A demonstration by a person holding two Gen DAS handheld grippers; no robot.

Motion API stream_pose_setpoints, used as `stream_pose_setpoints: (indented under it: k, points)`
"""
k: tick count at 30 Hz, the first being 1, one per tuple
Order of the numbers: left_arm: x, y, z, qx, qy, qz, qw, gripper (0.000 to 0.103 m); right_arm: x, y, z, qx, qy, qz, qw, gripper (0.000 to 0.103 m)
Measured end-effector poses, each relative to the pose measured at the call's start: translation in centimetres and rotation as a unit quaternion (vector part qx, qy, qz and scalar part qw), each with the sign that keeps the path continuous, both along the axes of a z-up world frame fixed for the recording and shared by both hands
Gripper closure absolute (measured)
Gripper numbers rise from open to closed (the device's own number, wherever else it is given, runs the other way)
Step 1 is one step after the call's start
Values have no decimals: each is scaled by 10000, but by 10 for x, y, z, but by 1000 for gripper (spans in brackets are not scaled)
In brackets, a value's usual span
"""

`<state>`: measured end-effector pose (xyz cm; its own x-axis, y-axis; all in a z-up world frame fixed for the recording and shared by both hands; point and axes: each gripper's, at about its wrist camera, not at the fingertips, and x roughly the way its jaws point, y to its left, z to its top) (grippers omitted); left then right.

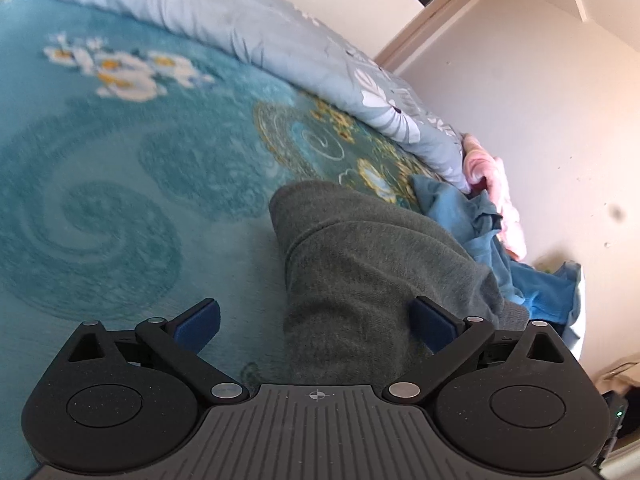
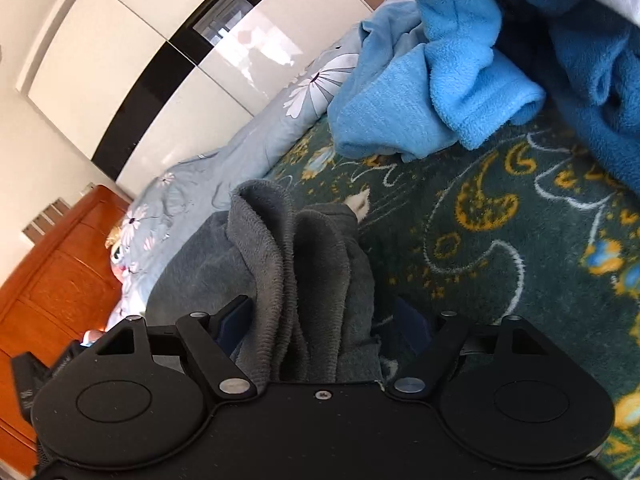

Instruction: Fold clothes

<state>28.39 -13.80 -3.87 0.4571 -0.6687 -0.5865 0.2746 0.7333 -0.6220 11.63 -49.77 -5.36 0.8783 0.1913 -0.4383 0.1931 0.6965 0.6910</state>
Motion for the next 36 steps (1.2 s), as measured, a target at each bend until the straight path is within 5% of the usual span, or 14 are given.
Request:
stream_pose_setpoints:
  k: [10, 19, 23, 36]
  points:
    - [11, -7, -14, -426, 295, -322, 9981, 1, 20, 5, -5, 298, -98, 436, 9986, 24]
    - [-7, -14, 6, -281, -136, -355, 9989, 55, 17, 10, -2, 481, -71, 253, 9985, 53]
    - [-22, -16, 15, -182, -253, -220, 9993, 66, 13, 16, 7, 454, -64, 206, 9987, 63]
    - [-91, 37, 48, -353, -301, 123, 9988, 69, -35, 56, 52, 238, -61, 679, 9974, 66]
